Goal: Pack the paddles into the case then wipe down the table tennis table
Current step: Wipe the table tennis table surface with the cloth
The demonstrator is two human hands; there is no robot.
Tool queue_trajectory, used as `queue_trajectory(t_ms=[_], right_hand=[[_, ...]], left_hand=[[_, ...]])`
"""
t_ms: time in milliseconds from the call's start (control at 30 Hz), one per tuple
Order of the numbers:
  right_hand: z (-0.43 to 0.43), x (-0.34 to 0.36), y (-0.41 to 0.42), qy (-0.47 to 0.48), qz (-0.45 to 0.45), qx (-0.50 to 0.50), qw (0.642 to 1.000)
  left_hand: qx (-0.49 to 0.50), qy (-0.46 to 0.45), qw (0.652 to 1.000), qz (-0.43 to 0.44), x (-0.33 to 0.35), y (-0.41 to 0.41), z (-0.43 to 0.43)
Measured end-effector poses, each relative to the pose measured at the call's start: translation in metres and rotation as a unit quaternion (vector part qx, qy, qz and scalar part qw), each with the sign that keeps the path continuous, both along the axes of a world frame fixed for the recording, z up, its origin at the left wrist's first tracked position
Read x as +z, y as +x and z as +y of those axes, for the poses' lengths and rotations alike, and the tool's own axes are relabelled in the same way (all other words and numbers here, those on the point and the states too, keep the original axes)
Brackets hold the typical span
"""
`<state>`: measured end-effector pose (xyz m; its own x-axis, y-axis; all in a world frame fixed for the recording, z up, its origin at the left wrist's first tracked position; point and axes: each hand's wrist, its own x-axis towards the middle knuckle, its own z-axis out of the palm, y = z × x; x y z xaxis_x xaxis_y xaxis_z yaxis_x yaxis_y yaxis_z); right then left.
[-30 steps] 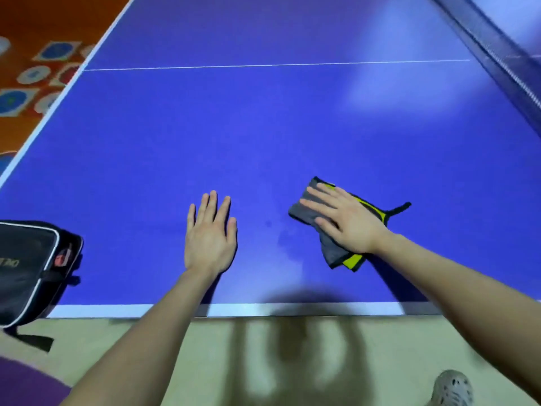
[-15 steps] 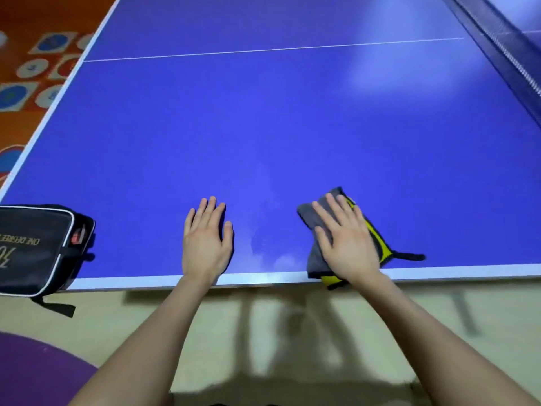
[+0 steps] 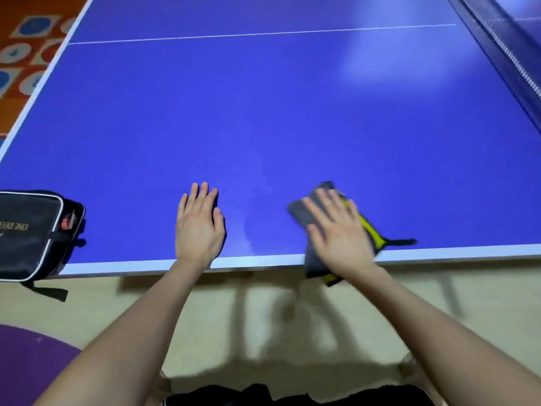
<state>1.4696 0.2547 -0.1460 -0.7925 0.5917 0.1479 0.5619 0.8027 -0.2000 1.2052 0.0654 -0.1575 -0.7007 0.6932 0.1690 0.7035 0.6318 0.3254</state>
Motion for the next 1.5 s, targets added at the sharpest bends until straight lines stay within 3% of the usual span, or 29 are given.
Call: queue_trajectory(t_ms=[67,167,333,500,633,700,767,833,933,1100,1167,1267,1367,1433,1500], right_hand=[[0.023,0.005,0.035,-0.003,-0.008,-0.084,0.996],[-0.003,0.003,0.007,0.01,0.003,-0.141,0.99],[-0.093,-0.002,-0.081,-0.012,0.019,0.113,0.993],[-0.039,0.004,-0.079,-0.047,0.016,0.215,0.975],[0.005,0.007,-0.116,-0.048,0.008,0.1,0.994],[-0.002,0.007,-0.137,-0.042,-0.001,0.009,0.999],[-0.03,0.007,-0.144,-0.028,-0.001,-0.004,1.0],[-0.065,0.006,-0.131,-0.021,-0.003,0.129,0.991],[-0.079,0.006,-0.113,-0.038,0.004,0.325,0.945],[-0.071,0.012,-0.121,-0.186,0.04,0.241,0.952],[-0.071,0.011,-0.12,-0.195,0.053,0.204,0.958],[-0.073,0.006,-0.122,-0.121,0.026,0.209,0.97],[-0.073,0.005,-0.125,-0.109,0.016,0.218,0.97],[-0.073,0.002,-0.123,-0.095,0.008,0.22,0.971],[-0.077,0.002,-0.12,-0.066,-0.005,0.217,0.974]], left_hand=[[-0.003,0.007,1.0,0.017,0.001,0.002,0.001],[-0.009,0.029,0.999,0.03,0.003,0.002,0.0],[-0.049,0.073,0.996,0.021,0.007,0.001,-0.006],[-0.002,0.158,0.987,-0.04,0.021,0.016,-0.042],[0.072,0.159,0.983,-0.065,0.028,0.004,-0.084],[0.092,0.143,0.984,-0.056,0.026,-0.006,-0.099],[0.106,0.134,0.984,-0.056,0.023,-0.014,-0.108],[0.126,0.156,0.977,-0.078,0.024,-0.018,-0.113],[0.141,0.212,0.962,-0.103,0.036,-0.014,-0.101],[-0.014,0.174,0.957,-0.23,0.043,0.023,-0.063],[-0.045,0.133,0.957,-0.254,0.037,0.035,-0.067],[-0.032,0.149,0.954,-0.259,0.038,0.042,-0.077],[-0.017,0.179,0.954,-0.238,0.041,0.044,-0.078],[-0.025,0.168,0.965,-0.201,0.037,0.043,-0.084],[-0.038,0.139,0.984,-0.108,0.029,0.036,-0.096]])
